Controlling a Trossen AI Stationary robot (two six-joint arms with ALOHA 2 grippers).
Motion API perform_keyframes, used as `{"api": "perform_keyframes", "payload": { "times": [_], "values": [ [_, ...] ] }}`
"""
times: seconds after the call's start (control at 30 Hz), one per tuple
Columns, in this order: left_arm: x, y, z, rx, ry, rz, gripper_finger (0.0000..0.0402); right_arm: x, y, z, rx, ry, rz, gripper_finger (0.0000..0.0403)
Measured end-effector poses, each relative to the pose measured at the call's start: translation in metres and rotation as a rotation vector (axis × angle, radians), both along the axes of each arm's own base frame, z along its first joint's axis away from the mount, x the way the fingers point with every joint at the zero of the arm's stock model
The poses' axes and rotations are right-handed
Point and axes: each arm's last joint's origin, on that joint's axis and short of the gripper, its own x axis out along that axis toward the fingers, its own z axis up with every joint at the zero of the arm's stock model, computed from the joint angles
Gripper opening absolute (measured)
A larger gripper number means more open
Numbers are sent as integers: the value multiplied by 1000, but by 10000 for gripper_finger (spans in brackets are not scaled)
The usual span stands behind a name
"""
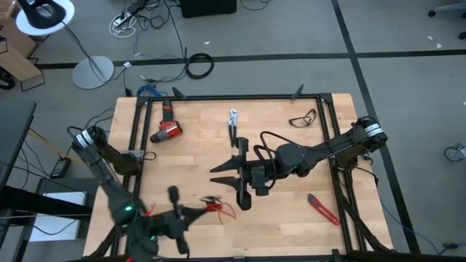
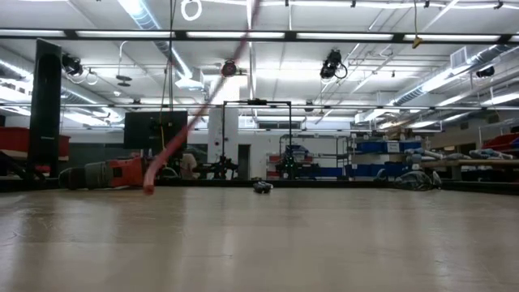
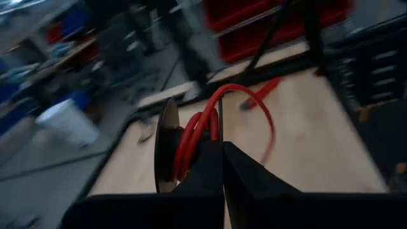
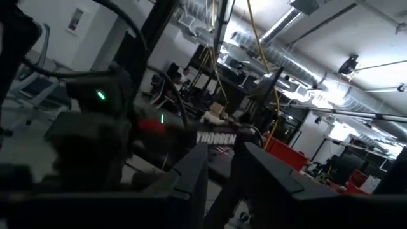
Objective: Coil cords
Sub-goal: Coil the red wire onto the black spool
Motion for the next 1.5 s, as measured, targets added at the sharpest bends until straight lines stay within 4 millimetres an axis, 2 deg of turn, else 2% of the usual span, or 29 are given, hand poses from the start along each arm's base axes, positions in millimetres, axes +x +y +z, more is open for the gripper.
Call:
{"api": "perform_keyframes", "payload": {
  "times": [0.13,0.27,0.4,0.53,0.8,0.97,1.2,1.33,1.5],
  "values": [
    [17,5,-15,9,-69,-89,0,-2,6,-2,4,19,4,96],
    [16,22,-15,-37,-134,-148,0,-10,16,-2,-16,71,-53,94],
    [7,39,-13,-11,-258,-180,0,-25,26,2,-30,135,-123,95],
    [-5,59,-11,-1,-476,-291,0,-37,30,4,-7,181,-182,94],
    [-24,100,-41,-111,-794,-391,0,-39,29,-5,128,300,-210,94],
    [-29,118,-53,-278,-842,-316,0,-33,22,-8,194,313,-162,93],
    [-27,124,-58,-506,-811,-145,0,-29,19,-4,209,288,8,94],
    [-25,127,-61,-599,-792,-19,0,-26,14,-6,211,307,12,94],
    [-24,126,-62,-685,-794,7,0,-12,1,-21,228,386,-30,93]
  ]
}}
